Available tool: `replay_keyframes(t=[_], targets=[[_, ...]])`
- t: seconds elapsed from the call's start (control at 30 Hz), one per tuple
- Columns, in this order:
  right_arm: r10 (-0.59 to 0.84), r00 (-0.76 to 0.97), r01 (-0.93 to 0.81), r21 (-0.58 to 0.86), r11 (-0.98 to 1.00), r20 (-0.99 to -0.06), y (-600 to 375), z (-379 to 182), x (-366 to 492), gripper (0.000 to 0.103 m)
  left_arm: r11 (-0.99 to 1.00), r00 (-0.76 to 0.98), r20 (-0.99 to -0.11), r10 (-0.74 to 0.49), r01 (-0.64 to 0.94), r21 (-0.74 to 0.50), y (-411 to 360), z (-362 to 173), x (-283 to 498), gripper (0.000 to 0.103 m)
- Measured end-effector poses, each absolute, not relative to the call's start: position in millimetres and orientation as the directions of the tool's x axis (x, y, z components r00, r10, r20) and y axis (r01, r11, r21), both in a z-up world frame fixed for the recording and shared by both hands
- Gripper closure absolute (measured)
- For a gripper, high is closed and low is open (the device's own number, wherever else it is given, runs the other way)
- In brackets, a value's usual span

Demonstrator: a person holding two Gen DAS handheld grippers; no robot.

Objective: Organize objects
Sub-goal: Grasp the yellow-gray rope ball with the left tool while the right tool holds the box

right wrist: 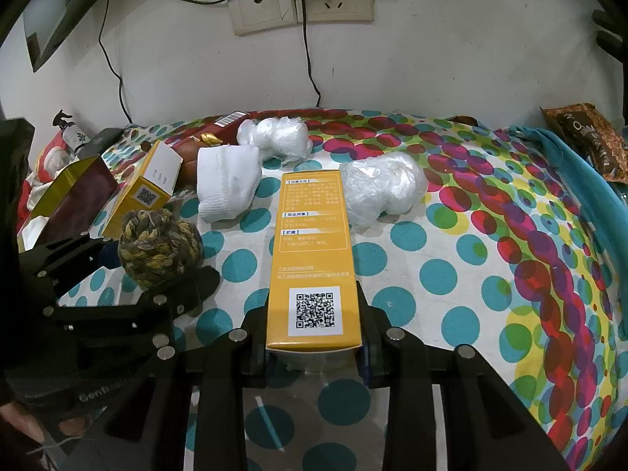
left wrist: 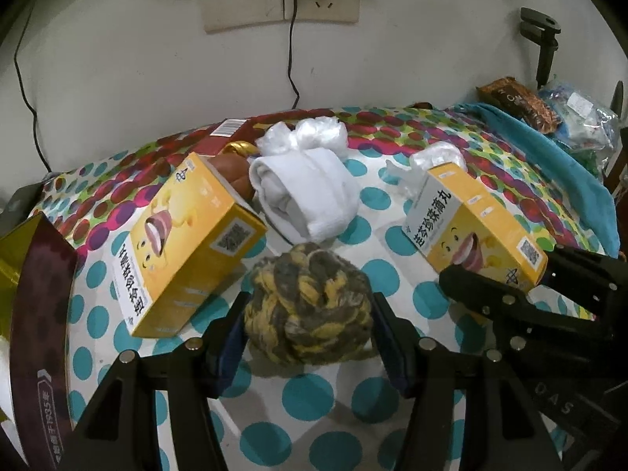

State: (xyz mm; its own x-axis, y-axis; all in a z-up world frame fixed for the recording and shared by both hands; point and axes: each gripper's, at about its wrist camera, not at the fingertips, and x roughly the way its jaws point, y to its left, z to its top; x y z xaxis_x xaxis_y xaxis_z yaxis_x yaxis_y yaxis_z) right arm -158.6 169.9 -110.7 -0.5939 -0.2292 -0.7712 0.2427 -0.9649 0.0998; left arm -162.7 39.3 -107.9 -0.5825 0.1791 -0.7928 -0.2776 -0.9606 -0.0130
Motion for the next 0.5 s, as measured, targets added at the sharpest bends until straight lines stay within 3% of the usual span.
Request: replay_keyframes(t=[0.13, 0.5], targets=[[-0.229, -0.594, 0.243, 0.099, -0.965, -0.771, 169.6, -110.7, -158.8, 0.072, -0.969, -0.591, -0.789, 0.169, -0.248, -0.022, 33.7, -109.5, -158.5, 0.034], [-0.214, -0.596, 0.244, 0.079, -0.966, -0.774, 168.1, -111.0, -158.9, 0.071, -0.972, -0.615, -0.774, 0.152, -0.236, -0.002, 33.3, -105.3, -151.7, 0.034]])
